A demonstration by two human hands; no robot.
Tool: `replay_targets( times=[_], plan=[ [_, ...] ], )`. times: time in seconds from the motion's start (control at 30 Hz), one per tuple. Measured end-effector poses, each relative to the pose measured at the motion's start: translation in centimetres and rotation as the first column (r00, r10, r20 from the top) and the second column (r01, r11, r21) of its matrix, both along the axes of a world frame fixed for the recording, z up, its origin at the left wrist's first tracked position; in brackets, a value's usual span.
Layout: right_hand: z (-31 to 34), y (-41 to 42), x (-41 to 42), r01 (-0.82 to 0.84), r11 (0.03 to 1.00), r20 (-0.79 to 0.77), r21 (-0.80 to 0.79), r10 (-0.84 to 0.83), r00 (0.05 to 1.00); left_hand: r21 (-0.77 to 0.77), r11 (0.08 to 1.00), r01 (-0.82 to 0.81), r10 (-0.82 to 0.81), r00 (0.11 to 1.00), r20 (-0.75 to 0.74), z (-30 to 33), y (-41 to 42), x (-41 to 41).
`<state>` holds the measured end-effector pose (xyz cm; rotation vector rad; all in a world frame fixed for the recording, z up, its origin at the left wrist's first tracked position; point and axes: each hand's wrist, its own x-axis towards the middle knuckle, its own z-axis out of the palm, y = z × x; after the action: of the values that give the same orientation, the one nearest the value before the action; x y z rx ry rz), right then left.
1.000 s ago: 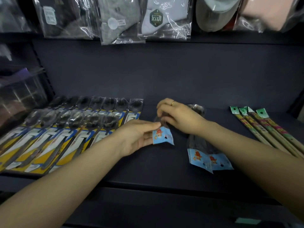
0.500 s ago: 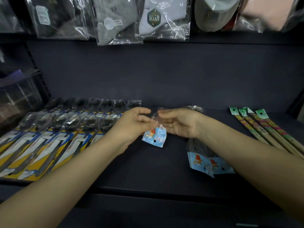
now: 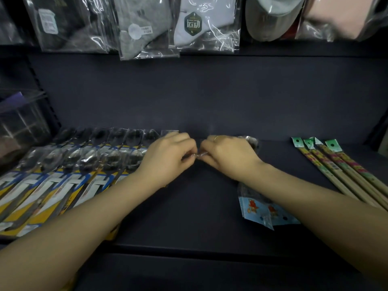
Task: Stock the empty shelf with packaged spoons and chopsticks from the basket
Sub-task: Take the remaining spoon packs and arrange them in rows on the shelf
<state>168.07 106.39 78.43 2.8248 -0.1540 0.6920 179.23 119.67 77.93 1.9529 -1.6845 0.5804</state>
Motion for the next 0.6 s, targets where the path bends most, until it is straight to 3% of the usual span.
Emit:
replay_targets(
  times=[0.07,0.13,0.17,0.23,0.3,0.4,0.47,0.6],
  plan=[
    [-0.1,0.0,0.0,-0.146,0.951,-0.079,-0.273,0.129,0.988,0.099,0.995,0.030,-0.033,0.999,0.024,-0.7,0.5,0.0],
    [-0.1,-0.6,0.2,-0.223,0.965,-0.310,-0.138,0.172,0.935,0.231,0.971,0.067,-0.073,0.997,0.014,-1.5,1.0,0.0],
    [-0.2,-1.1,0.1,-0.200,0.980,-0.387,0.023,0.193,0.902,0.285,0.955,0.084,-0.082,0.996,-0.020,-1.8,1.2,0.1],
    [-0.5,-2.0,0.0,-0.107,0.938,-0.373,0.328,0.233,0.898,0.330,0.938,0.104,-0.065,0.990,-0.126,-1.9,1.4,0.4],
    [-0.9,-3.0,0.3,-0.023,0.875,-0.247,0.484,0.162,0.955,0.366,0.923,0.116,-0.051,0.982,-0.183,-2.0,1.7,0.7],
    [-1.4,-4.0,1.4,0.167,0.805,-0.275,0.569,-0.005,0.961,0.424,0.897,0.127,-0.034,0.975,-0.221,-2.0,2.2,0.4],
    [-1.6,-4.2,2.3,0.236,0.768,-0.333,0.595,-0.031,0.943,0.434,0.890,0.138,-0.044,0.974,-0.221,-2.0,2.3,0.0],
    [-2.1,-4.0,4.2,0.238,0.828,-0.426,0.507,0.001,0.905,0.506,0.862,0.034,-0.059,0.998,0.033,-2.5,2.2,-0.6]
  ],
)
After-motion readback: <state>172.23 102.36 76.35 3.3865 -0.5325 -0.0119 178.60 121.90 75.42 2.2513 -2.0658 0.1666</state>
